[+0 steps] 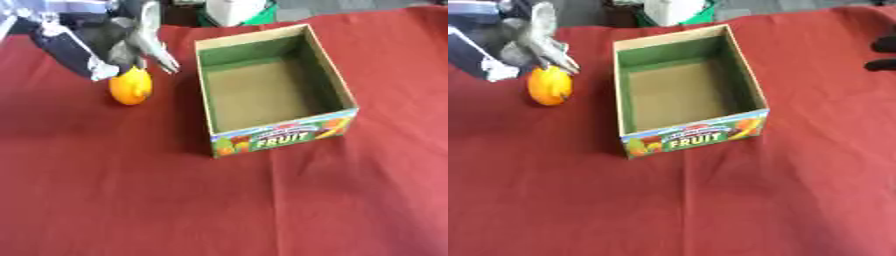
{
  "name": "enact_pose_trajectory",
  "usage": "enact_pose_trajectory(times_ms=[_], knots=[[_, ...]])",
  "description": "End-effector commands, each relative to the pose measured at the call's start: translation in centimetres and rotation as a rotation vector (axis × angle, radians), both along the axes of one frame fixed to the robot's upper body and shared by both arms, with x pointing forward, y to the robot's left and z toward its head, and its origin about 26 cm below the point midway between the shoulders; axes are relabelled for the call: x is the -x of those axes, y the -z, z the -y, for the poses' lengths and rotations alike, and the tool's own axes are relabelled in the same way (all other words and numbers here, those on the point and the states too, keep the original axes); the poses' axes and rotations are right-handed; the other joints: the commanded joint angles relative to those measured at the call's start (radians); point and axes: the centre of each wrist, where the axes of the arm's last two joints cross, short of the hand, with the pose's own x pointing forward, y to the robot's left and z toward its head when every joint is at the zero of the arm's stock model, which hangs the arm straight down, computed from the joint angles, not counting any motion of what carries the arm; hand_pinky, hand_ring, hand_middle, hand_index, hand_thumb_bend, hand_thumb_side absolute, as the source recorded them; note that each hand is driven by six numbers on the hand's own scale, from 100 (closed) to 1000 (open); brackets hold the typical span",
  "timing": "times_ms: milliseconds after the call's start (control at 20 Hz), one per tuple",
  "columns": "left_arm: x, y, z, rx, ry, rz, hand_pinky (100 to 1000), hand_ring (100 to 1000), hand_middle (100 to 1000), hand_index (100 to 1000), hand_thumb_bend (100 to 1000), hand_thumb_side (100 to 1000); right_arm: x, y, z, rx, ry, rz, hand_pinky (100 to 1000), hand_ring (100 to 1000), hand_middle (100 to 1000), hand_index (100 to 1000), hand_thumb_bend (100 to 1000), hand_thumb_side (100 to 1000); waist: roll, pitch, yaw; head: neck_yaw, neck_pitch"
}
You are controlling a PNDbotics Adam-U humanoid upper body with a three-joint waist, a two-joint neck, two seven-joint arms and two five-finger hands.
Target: Pick up objects on the table and place them in the box.
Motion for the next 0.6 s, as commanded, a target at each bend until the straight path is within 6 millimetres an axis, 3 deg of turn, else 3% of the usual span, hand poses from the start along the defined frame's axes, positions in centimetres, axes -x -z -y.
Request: enact_pose_trajectory(times_ms=[50, 600], knots=[[-0.1, -1.4, 1.1, 0.023, 0.012, 0.063, 491, 457, 430, 416, 100, 293, 0.1, -1.3, 0.1, 0.027, -0.017, 0.033, 591, 699, 626, 765, 100, 1000, -0.002, -0.021, -0.008, 0.009, -0.005], [-1.9, -1.5, 6.0, 0.146, 0.061, 0.234, 486, 447, 419, 404, 100, 313, -0.3, -1.9, -0.7, 0.027, -0.067, 0.047, 590, 699, 626, 765, 100, 1000, 0.007, -0.006, -0.046, 0.052, -0.026]])
